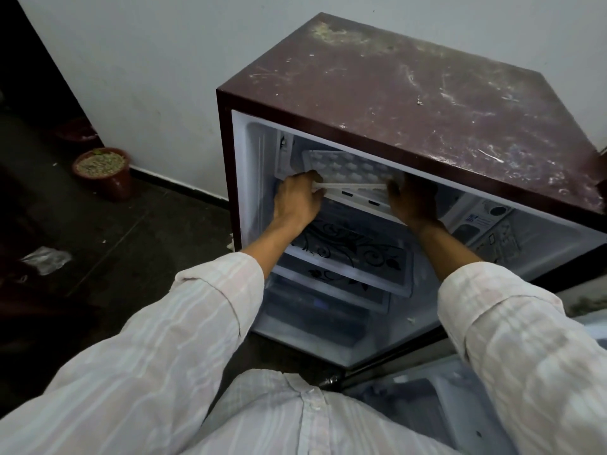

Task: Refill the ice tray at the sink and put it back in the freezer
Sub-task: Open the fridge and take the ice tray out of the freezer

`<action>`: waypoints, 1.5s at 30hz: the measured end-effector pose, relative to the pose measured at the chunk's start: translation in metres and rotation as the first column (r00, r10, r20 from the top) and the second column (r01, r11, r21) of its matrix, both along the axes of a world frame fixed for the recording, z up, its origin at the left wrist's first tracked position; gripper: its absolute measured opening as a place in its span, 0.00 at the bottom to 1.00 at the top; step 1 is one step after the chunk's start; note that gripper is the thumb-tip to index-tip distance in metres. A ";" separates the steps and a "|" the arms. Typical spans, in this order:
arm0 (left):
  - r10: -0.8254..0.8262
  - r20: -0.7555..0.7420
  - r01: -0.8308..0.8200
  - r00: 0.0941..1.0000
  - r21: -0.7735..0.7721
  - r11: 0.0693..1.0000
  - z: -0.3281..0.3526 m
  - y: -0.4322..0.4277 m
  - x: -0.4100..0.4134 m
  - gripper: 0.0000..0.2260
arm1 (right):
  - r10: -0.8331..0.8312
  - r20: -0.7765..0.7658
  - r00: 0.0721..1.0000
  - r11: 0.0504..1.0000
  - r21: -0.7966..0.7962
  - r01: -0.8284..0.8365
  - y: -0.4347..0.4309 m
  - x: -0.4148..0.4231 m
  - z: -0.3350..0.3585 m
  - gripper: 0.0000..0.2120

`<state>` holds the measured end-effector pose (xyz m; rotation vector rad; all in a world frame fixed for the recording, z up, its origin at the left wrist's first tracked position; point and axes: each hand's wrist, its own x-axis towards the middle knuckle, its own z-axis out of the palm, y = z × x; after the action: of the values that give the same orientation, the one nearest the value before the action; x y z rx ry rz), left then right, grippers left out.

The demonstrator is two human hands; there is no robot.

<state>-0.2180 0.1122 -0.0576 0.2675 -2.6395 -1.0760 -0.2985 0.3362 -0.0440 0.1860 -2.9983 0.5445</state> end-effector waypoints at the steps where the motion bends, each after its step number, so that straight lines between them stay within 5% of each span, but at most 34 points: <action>1: 0.013 0.003 -0.013 1.000 0.073 0.997 0.000 0.001 0.000 0.13 | -0.009 0.016 1.000 1.000 0.012 0.009 -0.001 0.000 0.000 0.28; 9: 0.236 0.078 -0.242 0.969 0.507 0.827 0.000 0.008 -0.009 0.07 | -0.119 0.004 0.993 0.960 -0.253 0.116 0.001 0.003 0.002 0.21; 17: 0.256 0.075 -0.254 0.964 0.548 0.797 -0.009 0.003 0.017 0.06 | -0.235 0.026 0.972 0.917 -0.326 0.230 0.004 0.031 0.000 0.22; 21: 0.261 0.083 -0.267 0.962 0.499 0.824 -0.008 -0.003 0.042 0.18 | -0.307 0.150 0.940 0.832 -0.437 0.341 0.003 0.057 -0.009 0.20; 24: 0.228 0.158 -0.276 0.961 0.511 0.814 -0.012 -0.012 0.066 0.27 | -0.273 0.196 0.942 0.692 -0.641 0.334 0.002 0.087 -0.019 0.09; 26: 0.183 0.214 -0.272 0.960 0.536 0.800 -0.018 -0.019 0.083 0.28 | -0.235 0.228 0.945 0.649 -0.687 0.327 0.002 0.104 -0.023 0.13; 35: 0.063 0.342 -0.303 0.938 0.716 0.629 -0.042 -0.045 0.170 0.20 | -0.084 0.375 0.923 0.631 -0.697 0.341 0.000 0.164 -0.034 0.25; 39: 0.117 0.400 -0.407 0.909 0.793 0.453 -0.051 -0.055 0.215 0.13 | 0.000 0.410 0.912 0.645 -0.697 0.314 -0.011 0.193 -0.041 0.24; 45: 0.277 0.416 -0.493 0.866 0.802 0.338 -0.067 -0.069 0.283 0.06 | 0.114 0.472 0.874 0.614 -0.725 0.311 -0.040 0.224 -0.058 0.16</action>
<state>0.0651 0.0435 -0.1246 1.2203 -1.6309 -2.2362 -0.0749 0.2962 -0.1017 -0.2330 -2.7636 2.0896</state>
